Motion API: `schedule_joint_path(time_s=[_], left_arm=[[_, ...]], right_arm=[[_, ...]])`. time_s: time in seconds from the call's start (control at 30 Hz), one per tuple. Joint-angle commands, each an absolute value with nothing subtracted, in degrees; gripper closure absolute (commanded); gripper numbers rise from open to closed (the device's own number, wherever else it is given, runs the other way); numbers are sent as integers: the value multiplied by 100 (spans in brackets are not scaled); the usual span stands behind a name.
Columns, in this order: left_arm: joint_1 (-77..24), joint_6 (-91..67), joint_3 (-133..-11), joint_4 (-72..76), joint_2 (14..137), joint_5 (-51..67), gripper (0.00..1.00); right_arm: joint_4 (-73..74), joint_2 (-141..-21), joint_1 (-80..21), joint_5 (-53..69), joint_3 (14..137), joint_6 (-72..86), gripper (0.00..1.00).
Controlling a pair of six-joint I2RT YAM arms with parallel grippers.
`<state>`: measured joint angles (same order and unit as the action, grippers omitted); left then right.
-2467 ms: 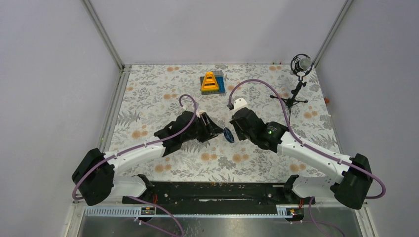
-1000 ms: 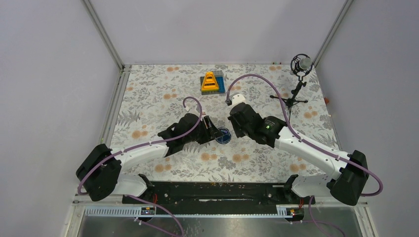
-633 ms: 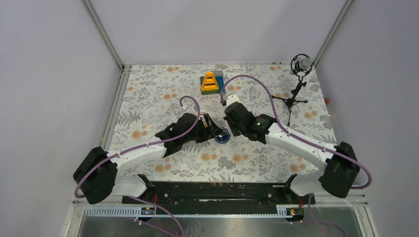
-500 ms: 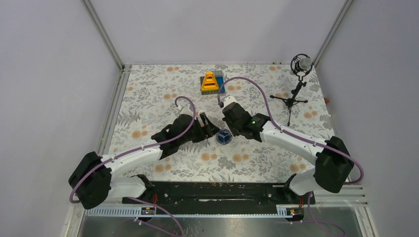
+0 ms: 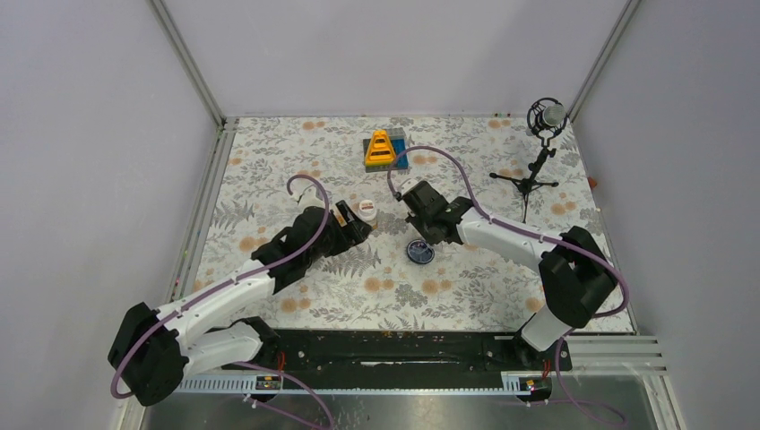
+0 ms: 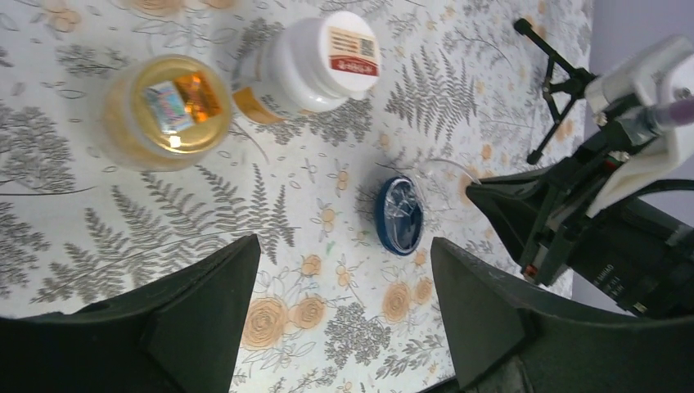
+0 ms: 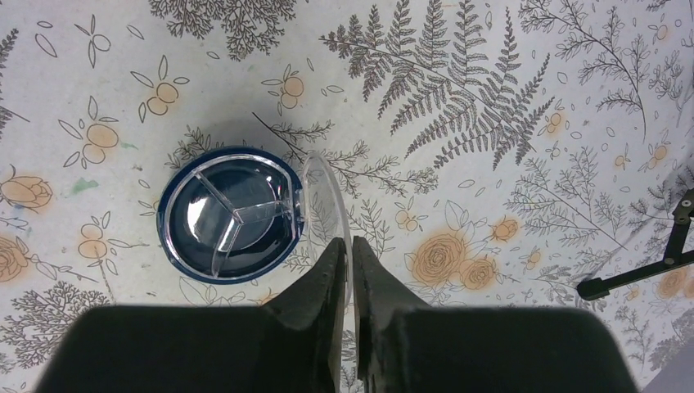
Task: Sort the pills into containers
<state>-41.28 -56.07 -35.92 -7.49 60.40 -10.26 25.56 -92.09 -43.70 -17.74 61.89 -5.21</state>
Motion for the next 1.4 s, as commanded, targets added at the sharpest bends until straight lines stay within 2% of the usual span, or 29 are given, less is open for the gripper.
schedule_joint_path(time_s=[0.0, 0.2, 0.37, 0.7, 0.87, 1.13, 1.37], left_arm=[[-3898, -5470, -3575, -1052, 5772, -1296, 22], [-3633, -5357, -3582, -1335, 5465, -1479, 22], [-3481, -5302, -3620, -1525, 5313, -1616, 21], [-3366, -5181, -3669, -1787, 4979, -1902, 21], [-3358, -5138, -3632, -1868, 4782, -1973, 21], [-3357, -5054, -3637, -1910, 4652, -1971, 21], [-3355, -5045, -3611, -1960, 4601, -1986, 21]], right_arm=[[2775, -9244, -4353, -1781, 6522, -631, 84], [2818, -9015, -4351, -1741, 6653, -257, 54], [2864, -8799, -4351, -1784, 6821, -40, 41], [2388, -8893, -4364, -222, 7500, 994, 27], [2012, -9382, -4432, -13, 7870, 1242, 19], [1943, -10256, -4708, 30, 8604, 1024, 18], [1722, -10707, -4761, -186, 8733, 855, 20]])
